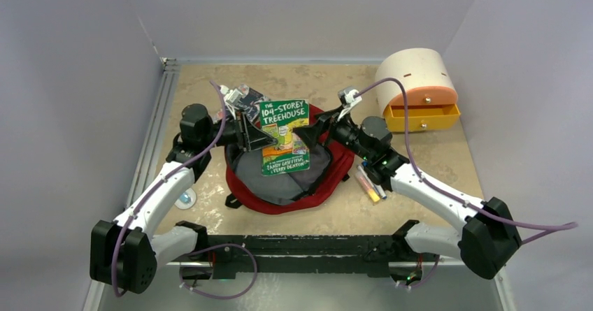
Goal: Pack the student bag
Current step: Pick up the book from the center of the board.
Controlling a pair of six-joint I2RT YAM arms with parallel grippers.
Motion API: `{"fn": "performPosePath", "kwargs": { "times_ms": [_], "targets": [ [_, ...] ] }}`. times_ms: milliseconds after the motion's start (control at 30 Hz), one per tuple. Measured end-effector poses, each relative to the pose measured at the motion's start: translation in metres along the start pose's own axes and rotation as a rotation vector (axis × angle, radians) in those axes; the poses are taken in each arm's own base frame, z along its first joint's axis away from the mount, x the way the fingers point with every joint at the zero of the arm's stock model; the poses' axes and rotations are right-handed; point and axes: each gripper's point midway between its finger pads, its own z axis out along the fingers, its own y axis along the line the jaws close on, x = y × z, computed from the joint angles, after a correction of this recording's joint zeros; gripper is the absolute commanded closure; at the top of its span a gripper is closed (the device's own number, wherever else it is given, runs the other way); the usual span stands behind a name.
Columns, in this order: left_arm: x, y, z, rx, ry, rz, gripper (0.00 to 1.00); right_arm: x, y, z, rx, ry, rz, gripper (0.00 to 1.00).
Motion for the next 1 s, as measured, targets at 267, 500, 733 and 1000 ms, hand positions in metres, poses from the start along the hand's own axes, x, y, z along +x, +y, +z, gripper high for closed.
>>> {"fn": "performPosePath", "kwargs": {
  "times_ms": [267,500,733,1000],
  "targets": [
    [-0.005,-0.02,-0.002,0.09,0.015,0.074,1.0,0.023,0.021,-0.002,-0.171,0.118,0.07,0.02],
    [-0.027,-0.044,-0.003,0.159,-0.02,0.178,1.0,0.019,0.045,-0.009,-0.315,0.13,0.089,0.2],
    [-0.031,-0.048,-0.003,0.176,-0.029,0.207,0.86,0.016,0.061,-0.012,-0.409,0.129,0.104,0.6],
    [-0.036,-0.04,-0.002,0.131,-0.055,0.187,0.53,0.013,0.065,-0.015,-0.438,0.11,0.083,0.98]
  ]
}}
